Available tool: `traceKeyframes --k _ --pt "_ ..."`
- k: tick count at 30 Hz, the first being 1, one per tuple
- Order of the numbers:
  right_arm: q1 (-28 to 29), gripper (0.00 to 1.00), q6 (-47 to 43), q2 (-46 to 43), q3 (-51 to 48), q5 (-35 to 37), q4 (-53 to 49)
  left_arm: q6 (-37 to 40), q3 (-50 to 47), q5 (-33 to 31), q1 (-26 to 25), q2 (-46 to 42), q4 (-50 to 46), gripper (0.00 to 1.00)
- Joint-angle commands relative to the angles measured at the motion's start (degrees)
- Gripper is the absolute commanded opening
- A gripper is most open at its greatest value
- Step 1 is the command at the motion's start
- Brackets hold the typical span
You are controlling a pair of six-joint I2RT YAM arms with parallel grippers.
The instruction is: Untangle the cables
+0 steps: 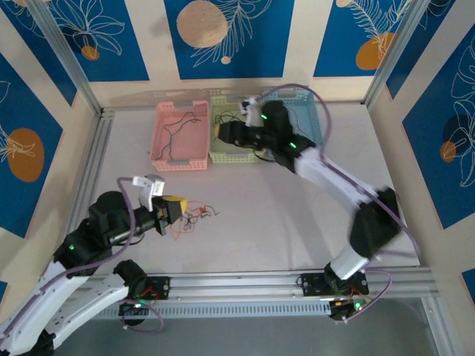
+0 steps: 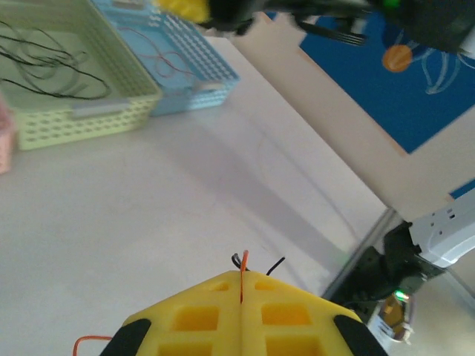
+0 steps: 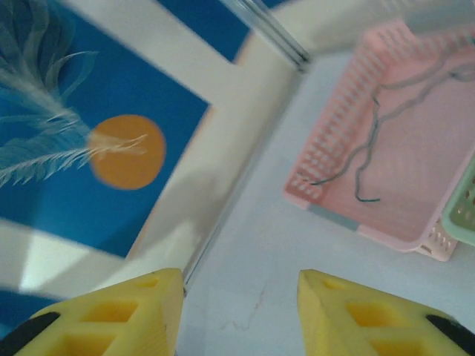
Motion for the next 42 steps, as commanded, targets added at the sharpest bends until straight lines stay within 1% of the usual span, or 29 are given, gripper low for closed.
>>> traceKeyframes --k 1,2,5,7,9,12,15,17,22,31,35,37,40,41,42 --pt "0.5 0.44 -10.3 -11.0 -13.3 -0.6 7.1 -2.2 -1.7 8.5 -0.2 1.5 12.2 0.00" --pt "0.7 0.42 -12.7 -15.5 -17.1 -1.7 6.1 -2.4 -1.9 9.7 -0.2 2.4 13.8 0.00" --pt "1.9 0.39 -18.5 -24.2 -24.1 -5.8 2.1 -3.2 -2.2 12.1 -0.2 5.0 17.3 0.00" --pt "3.3 0.39 -22.9 -29.1 -27.3 -7.0 -1.1 -3.5 -2.2 12.7 -0.2 6.5 18.5 0.00" --pt "5.0 0.44 -26.7 -33.2 -30.3 -6.9 -3.1 -3.6 -1.8 13.7 -0.2 8.1 19.2 0.00" --pt "7.1 0.53 -28.5 -36.4 -33.8 -3.7 -0.7 -3.8 -1.2 14.4 -0.2 9.6 19.7 0.00" --pt "8.8 0.60 -28.7 -36.0 -33.3 -3.6 -2.4 -3.5 -0.3 14.0 -0.2 9.9 18.8 0.00" --pt "9.9 0.63 -29.1 -35.0 -33.2 -2.8 -2.7 -3.4 0.1 14.1 -0.2 10.0 18.5 0.00" --pt "11.4 0.63 -29.6 -32.3 -32.4 -1.8 -5.1 -2.9 0.5 14.2 -0.2 9.8 17.4 0.00" --pt "11.7 0.63 -27.6 -27.5 -30.8 -3.8 -6.2 -2.4 1.2 14.2 -0.2 9.7 16.4 0.00" --pt "11.4 0.56 -27.7 -27.2 -31.2 -4.3 -6.0 -2.3 1.4 14.1 -0.2 9.7 16.1 0.00" --pt "11.3 0.49 -27.6 -27.1 -31.1 -4.9 -5.8 -2.2 1.5 14.2 -0.2 9.7 15.9 0.00" --pt "10.9 0.29 -27.4 -27.0 -31.2 -5.1 -5.5 -2.2 1.5 14.0 -0.2 9.5 15.5 0.00" --pt "10.7 0.23 -27.1 -26.9 -31.3 -5.5 -5.0 -2.1 1.5 13.9 -0.2 9.5 15.4 0.00" --pt "10.5 0.20 -27.0 -26.9 -31.4 -5.9 -4.6 -2.1 1.5 13.9 -0.2 9.4 15.4 0.00"
